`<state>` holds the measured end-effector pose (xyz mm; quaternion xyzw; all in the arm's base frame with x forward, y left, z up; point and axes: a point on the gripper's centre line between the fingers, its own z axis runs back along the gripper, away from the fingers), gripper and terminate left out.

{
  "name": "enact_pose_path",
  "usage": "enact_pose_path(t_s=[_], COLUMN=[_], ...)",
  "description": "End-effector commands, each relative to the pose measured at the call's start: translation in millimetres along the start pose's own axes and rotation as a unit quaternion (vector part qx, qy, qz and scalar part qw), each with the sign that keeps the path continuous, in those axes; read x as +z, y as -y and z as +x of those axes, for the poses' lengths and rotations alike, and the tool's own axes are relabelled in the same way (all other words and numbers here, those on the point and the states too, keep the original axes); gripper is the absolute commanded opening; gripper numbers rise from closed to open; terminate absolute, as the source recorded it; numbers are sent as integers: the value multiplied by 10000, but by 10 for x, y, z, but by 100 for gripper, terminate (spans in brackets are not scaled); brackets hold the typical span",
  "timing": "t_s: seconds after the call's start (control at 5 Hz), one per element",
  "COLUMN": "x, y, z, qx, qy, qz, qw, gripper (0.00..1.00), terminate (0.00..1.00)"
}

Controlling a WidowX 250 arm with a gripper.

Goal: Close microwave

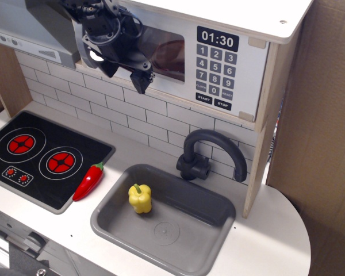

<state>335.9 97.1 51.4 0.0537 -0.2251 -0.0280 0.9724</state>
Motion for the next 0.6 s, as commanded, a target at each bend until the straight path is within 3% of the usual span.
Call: enact_pose_path(t_s=[0.0, 0.2, 0.4], x=[537, 575, 575], y=[241, 257, 257], z=[-101, -115, -115], qx=[421, 471, 471], qy=[-623, -733, -733], qz=[314, 266, 266], qw=[9967, 9958, 9958], gripper=[100, 100, 100], terminate=[0, 0, 100])
